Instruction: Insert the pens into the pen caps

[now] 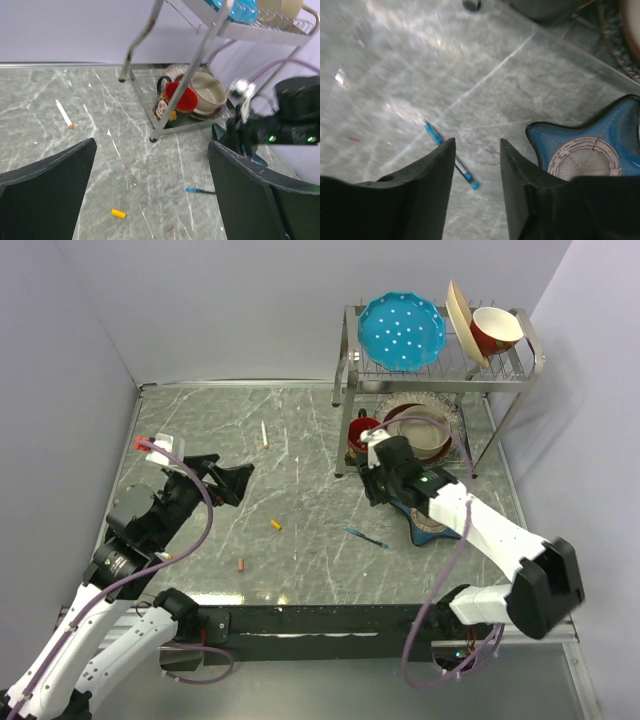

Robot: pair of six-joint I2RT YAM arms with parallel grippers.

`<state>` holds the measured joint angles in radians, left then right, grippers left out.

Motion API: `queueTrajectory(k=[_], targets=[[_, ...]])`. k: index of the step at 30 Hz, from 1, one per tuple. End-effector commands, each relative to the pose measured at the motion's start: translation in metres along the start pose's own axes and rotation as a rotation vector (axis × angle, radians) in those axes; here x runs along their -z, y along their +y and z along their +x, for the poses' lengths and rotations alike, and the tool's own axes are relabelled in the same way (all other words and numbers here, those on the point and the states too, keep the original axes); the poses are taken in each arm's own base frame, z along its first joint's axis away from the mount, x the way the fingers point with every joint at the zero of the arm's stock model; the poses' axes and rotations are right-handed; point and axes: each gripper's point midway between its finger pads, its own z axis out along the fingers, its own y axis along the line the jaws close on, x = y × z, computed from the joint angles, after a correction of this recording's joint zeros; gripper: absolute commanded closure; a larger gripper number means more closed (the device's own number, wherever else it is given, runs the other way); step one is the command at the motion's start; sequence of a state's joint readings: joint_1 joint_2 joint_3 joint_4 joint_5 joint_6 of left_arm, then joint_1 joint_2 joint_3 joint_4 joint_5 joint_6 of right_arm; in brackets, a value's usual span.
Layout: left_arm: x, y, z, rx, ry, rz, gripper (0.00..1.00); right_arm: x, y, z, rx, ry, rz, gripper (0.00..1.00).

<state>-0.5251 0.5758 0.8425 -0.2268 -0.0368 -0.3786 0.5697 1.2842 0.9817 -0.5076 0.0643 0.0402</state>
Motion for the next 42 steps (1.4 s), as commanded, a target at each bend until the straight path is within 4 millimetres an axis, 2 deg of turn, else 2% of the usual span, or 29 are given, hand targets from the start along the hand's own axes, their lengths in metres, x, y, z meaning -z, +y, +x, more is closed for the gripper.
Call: queueTrajectory(k=[1, 3, 5, 6, 7, 19, 23, 35, 40, 42], targets=[[0.001, 0.006, -0.014, -0.011, -0.073, -0.035, 0.01, -0.007, 0.007, 0.000, 0.184, 0.011, -0.063, 0.57], [0.000, 0.005, -0.014, -0.013, -0.071, -0.030, 0.01, -0.011, 0.021, 0.013, 0.230, 0.028, -0.154, 0.58], [0.000, 0.004, -0.013, -0.013, -0.065, -0.023, 0.01, -0.013, 0.029, 0.017, 0.277, 0.010, -0.210, 0.59], [-0.001, 0.004, -0.012, -0.015, -0.062, -0.024, 0.00, -0.016, 0.032, 0.027, 0.292, 0.023, -0.227, 0.60], [-0.001, 0.004, -0.012, -0.015, -0.060, -0.021, 0.01, -0.018, 0.037, 0.025, 0.310, 0.003, -0.242, 0.60], [-0.001, 0.002, -0.011, -0.014, -0.058, -0.012, 0.01, -0.044, 0.037, 0.072, 0.400, 0.167, -0.197, 0.60], [-0.002, 0.001, -0.010, -0.013, -0.052, -0.005, 0.01, -0.052, 0.032, 0.080, 0.398, 0.205, -0.153, 0.61], [-0.001, 0.003, -0.012, -0.012, -0.064, -0.015, 0.01, -0.065, 0.045, 0.105, 0.409, 0.282, -0.193, 0.62], [-0.002, 0.003, -0.010, -0.006, -0.054, -0.015, 0.01, -0.074, 0.047, 0.117, 0.422, 0.326, -0.171, 0.66], [-0.004, 0.002, -0.007, 0.004, -0.040, -0.012, 0.01, -0.076, 0.049, 0.115, 0.423, 0.330, -0.173, 0.67]])
